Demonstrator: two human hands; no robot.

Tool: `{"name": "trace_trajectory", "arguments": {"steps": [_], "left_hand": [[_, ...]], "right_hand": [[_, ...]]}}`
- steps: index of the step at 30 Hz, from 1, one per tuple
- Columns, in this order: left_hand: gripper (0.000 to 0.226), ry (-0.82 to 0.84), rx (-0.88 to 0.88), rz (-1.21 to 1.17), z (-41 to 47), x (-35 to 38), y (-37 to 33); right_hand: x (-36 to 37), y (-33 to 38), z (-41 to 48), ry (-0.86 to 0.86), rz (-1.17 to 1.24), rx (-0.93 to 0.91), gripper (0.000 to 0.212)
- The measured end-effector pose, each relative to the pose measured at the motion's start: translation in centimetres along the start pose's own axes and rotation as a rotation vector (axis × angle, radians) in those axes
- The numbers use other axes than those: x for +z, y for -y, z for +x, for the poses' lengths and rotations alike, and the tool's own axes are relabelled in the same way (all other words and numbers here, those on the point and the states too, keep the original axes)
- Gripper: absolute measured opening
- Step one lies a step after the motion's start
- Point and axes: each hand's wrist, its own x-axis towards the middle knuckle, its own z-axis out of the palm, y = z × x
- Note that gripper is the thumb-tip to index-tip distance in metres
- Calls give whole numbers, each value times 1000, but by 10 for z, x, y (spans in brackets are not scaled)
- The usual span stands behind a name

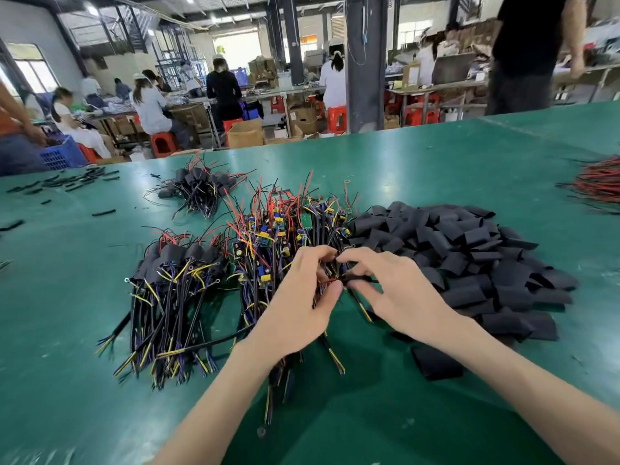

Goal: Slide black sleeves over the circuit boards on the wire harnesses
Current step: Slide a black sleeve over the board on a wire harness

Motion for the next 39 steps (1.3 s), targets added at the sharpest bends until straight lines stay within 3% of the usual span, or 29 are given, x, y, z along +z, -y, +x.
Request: {"name": "trace_trajectory", "arguments": {"steps": [4,7,12,15,19,25,30,39], "left_hand": [[43,148,-66,371,1,-20,17],[35,133,-134,273,-1,-26,21],[41,85,-198,182,0,-27,21],[29,-2,-168,126,1,-27,19],[31,-92,-78,73,3,-23,13],[41,-75,8,64,1,-10,8],[27,-126,-3,18,1,-8,7],[24,-73,13,34,1,-10,9]], "right_hand": [[-11,-10,4,-95,67,139,32],[-15,-15,5,-136,96,167,30],[-15,-17,6,-138,116,172,28],[-17,-20,6,-89,132,173,33],[-14,-20,5,29,152,124,40],[-4,-16,-1,30,54,34,32],[-3,-16,-1,23,30,-33,22],[-8,-18,2,118,216,47,38]]}}
